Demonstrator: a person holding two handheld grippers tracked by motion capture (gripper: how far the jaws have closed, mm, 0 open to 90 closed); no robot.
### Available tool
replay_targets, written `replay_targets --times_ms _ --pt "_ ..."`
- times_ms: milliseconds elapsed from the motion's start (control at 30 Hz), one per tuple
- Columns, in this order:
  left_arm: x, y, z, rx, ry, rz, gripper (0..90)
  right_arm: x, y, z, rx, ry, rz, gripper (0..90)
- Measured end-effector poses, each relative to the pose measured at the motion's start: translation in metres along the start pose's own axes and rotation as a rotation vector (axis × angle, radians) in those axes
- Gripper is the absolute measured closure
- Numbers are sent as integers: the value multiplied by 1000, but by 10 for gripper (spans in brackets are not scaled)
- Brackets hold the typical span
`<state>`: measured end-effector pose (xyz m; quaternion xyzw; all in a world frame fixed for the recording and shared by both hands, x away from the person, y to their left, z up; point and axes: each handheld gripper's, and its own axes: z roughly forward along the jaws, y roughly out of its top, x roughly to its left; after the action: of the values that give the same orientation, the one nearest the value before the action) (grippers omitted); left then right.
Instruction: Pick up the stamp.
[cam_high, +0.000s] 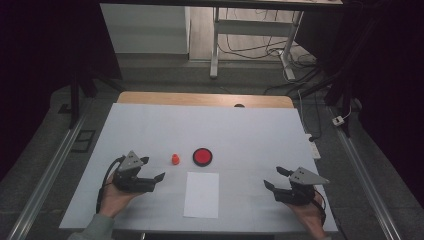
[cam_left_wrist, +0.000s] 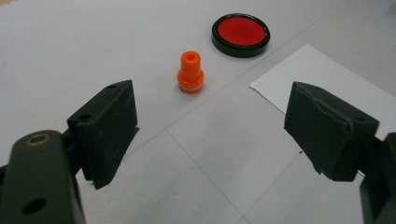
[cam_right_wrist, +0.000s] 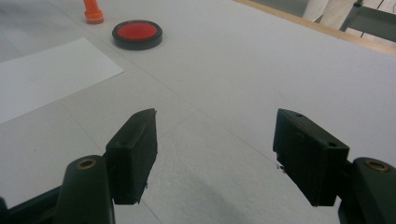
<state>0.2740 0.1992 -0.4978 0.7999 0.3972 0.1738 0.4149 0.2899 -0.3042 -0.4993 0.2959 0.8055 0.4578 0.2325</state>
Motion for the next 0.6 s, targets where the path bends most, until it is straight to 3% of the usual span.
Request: replay_targets --times_ms 600 --pt "3 19 32 22 7 66 202 1 -1 3 13 -3 -2 304"
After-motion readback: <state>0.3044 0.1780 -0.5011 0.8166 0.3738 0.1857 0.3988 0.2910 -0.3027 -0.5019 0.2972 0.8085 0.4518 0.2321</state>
